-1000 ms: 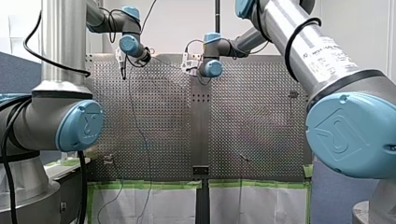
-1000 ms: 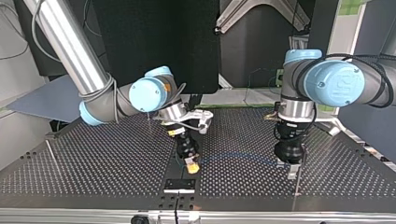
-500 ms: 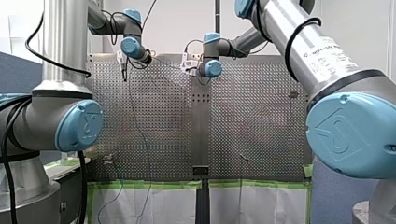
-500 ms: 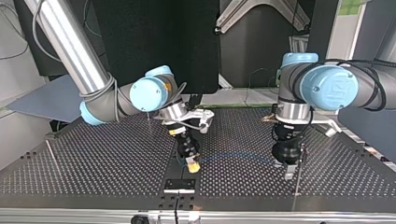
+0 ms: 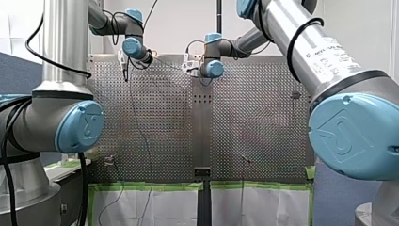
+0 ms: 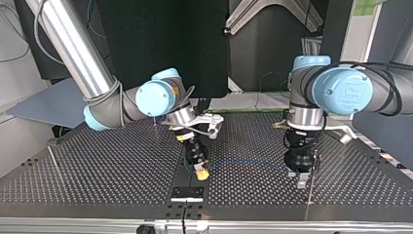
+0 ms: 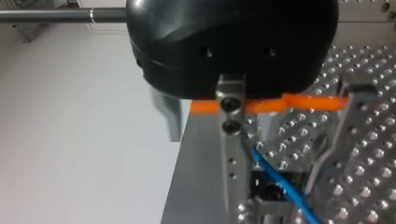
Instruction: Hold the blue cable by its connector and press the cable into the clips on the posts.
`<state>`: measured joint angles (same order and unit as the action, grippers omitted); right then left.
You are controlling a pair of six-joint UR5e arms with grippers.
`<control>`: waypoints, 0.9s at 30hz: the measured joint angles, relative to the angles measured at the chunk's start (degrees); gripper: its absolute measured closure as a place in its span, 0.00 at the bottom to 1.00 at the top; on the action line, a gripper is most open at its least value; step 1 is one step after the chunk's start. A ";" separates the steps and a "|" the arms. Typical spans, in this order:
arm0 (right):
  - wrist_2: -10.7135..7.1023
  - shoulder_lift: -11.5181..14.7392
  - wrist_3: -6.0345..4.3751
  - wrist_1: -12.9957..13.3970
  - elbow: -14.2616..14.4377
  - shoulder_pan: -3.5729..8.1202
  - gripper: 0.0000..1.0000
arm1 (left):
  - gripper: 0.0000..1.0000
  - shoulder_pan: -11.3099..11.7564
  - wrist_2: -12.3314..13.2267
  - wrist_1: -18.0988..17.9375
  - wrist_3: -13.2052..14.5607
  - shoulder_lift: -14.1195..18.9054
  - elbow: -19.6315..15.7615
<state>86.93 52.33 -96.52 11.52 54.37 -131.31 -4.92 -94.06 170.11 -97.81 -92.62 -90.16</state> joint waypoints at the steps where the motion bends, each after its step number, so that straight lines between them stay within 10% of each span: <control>1: 0.00 0.00 0.00 -0.03 0.00 0.00 1.00 | 1.00 -0.02 -0.38 -0.07 0.07 0.00 0.00; 15: 0.32 0.00 0.14 -0.16 0.37 0.04 1.00 | 1.00 -1.80 -2.10 -2.04 3.48 -0.01 -0.36; 27: 4.62 0.05 1.22 0.64 5.27 0.01 1.00 | 1.00 -5.04 -5.54 -6.32 4.43 -1.36 -5.40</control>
<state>91.56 52.37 -95.30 12.16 59.64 -131.30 -9.97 -99.60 163.80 -93.38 -93.98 -95.56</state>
